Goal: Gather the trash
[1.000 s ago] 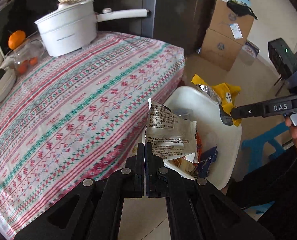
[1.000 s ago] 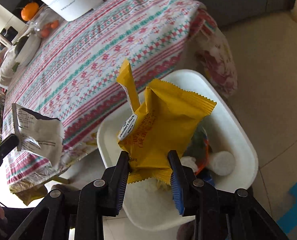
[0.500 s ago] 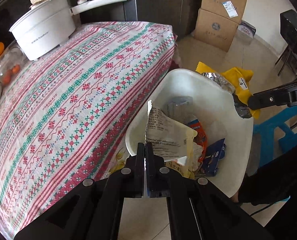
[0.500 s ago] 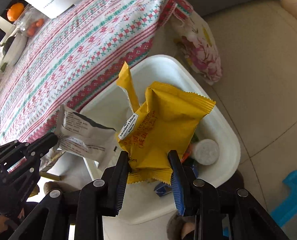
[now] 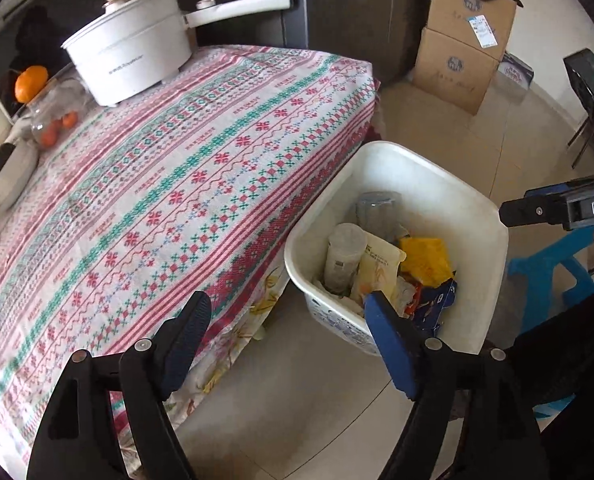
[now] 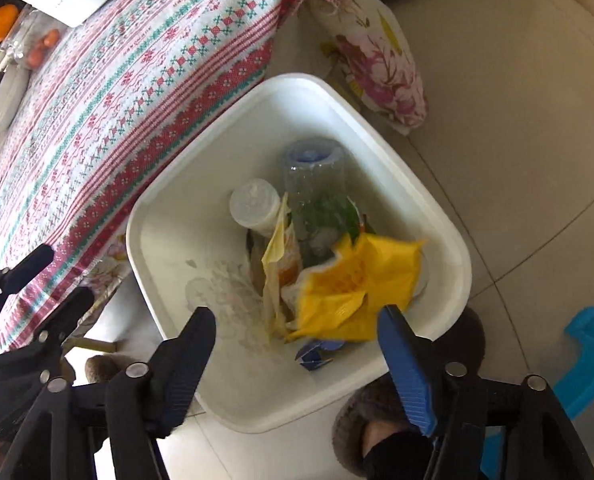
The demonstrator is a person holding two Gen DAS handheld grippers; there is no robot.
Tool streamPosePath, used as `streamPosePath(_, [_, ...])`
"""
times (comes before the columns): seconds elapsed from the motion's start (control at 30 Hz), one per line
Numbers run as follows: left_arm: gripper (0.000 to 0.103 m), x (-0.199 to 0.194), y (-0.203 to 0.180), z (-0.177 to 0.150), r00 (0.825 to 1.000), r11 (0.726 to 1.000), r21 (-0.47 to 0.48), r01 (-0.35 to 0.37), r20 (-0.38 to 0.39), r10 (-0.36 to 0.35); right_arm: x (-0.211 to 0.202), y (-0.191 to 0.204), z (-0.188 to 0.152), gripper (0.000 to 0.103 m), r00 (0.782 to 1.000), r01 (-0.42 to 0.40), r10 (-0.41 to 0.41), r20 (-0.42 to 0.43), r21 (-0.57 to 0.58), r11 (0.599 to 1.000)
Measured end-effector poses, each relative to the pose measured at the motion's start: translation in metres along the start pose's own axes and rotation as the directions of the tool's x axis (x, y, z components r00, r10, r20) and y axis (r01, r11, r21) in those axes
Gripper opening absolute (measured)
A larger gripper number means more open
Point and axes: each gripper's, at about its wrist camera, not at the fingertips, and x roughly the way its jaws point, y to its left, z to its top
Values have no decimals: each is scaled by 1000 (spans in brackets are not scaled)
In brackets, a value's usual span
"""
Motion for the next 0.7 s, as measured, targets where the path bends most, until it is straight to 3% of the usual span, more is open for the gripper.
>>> streamPosePath(0.2, [101,-39,18,-17,997,992,-114,-51,43,56,-21,23,-17,81,985,122,-112,129,-70,990])
streamPosePath(0.5, [103,-108,37,-54,973,950,-287,-123,152,172,-52,75,-68,92,926,203,-130,353,-177,963])
streamPosePath(0.7, [103,-130,37,-74,957,931,-334,-147,191,219,-78,104,-94,95,884,208,-96,458,-201,957])
